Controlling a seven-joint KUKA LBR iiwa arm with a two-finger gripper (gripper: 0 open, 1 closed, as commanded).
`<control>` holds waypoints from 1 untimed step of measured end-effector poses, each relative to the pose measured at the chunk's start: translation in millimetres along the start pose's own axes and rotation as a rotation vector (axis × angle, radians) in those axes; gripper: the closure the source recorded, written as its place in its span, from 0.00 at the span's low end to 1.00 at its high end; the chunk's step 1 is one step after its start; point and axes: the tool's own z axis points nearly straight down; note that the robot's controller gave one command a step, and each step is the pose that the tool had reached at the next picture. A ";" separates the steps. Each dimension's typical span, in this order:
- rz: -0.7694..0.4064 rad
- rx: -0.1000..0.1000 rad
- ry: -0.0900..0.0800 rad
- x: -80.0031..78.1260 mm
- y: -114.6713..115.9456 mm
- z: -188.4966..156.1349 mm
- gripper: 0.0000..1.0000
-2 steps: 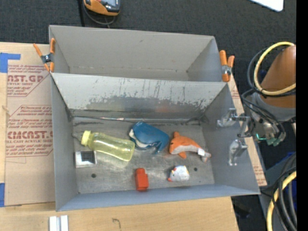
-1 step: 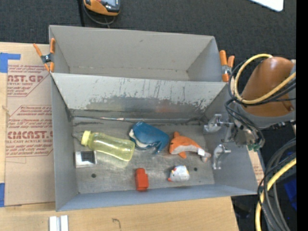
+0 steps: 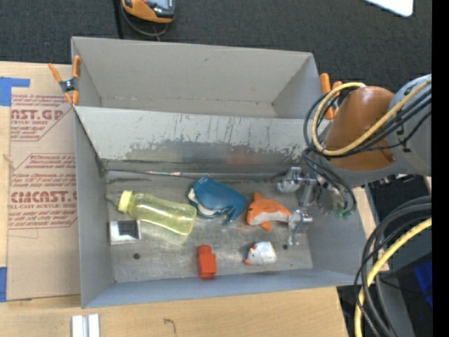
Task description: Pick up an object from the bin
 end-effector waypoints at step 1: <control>0.142 -0.001 0.001 -7.8 8.9 -8.3 0.00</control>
Offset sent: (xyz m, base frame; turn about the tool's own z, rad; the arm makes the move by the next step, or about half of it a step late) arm 0.0325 0.0359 -0.0610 -0.2459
